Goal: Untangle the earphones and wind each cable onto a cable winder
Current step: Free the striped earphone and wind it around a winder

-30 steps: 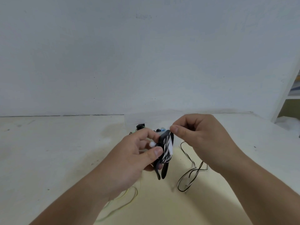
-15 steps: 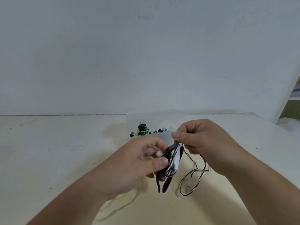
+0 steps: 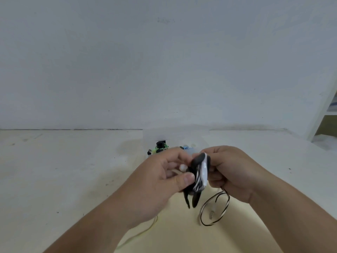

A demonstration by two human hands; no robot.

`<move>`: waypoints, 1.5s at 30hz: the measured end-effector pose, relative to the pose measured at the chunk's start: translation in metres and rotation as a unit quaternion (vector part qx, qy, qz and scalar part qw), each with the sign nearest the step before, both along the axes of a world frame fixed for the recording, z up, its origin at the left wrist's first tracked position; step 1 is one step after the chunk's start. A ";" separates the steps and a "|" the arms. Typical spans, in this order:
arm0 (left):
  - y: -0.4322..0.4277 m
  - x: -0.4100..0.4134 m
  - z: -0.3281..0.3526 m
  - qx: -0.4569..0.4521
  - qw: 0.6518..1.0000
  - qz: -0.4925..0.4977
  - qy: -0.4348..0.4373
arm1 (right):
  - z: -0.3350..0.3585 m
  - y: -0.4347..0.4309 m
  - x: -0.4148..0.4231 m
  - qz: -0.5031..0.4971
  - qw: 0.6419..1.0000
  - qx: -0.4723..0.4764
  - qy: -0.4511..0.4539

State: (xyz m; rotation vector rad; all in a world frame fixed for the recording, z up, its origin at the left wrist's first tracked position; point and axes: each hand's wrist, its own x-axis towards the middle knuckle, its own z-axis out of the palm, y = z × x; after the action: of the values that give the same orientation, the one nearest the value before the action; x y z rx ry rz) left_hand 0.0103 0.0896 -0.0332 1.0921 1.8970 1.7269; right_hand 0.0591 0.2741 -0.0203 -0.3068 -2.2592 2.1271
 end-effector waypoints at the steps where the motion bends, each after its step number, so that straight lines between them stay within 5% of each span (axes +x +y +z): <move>1: 0.001 0.000 0.001 0.010 1.000 0.015 0.006 | 0.001 0.003 0.000 0.004 1.000 0.003 -0.003; 5: 0.002 -0.001 0.001 0.049 0.998 0.038 -0.007 | -0.002 0.001 0.002 0.077 0.997 0.021 0.001; 9: 0.000 -0.007 0.004 0.152 0.978 0.064 -0.124 | -0.005 -0.009 0.003 0.143 0.989 0.012 0.028; 17: -0.005 -0.020 0.005 0.177 0.951 0.140 -0.211 | -0.004 -0.013 0.009 0.227 0.968 0.082 0.063; 27: -0.001 -0.015 -0.007 -0.006 0.978 0.195 0.074 | 0.010 -0.007 0.017 0.254 0.950 0.147 0.105; 37: -0.003 -0.010 -0.004 -0.050 0.994 0.094 0.039 | 0.020 0.005 0.019 -0.027 0.951 0.241 0.192; 45: -0.002 -0.006 -0.001 -0.022 0.999 0.030 0.002 | 0.015 0.010 0.012 -0.078 0.960 0.208 0.168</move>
State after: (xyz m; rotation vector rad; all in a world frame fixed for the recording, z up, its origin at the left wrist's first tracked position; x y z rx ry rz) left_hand 0.0044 0.0880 -0.0345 1.0335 1.9804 1.7073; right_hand 0.0710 0.2846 -0.0049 -0.0942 -2.3068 1.4485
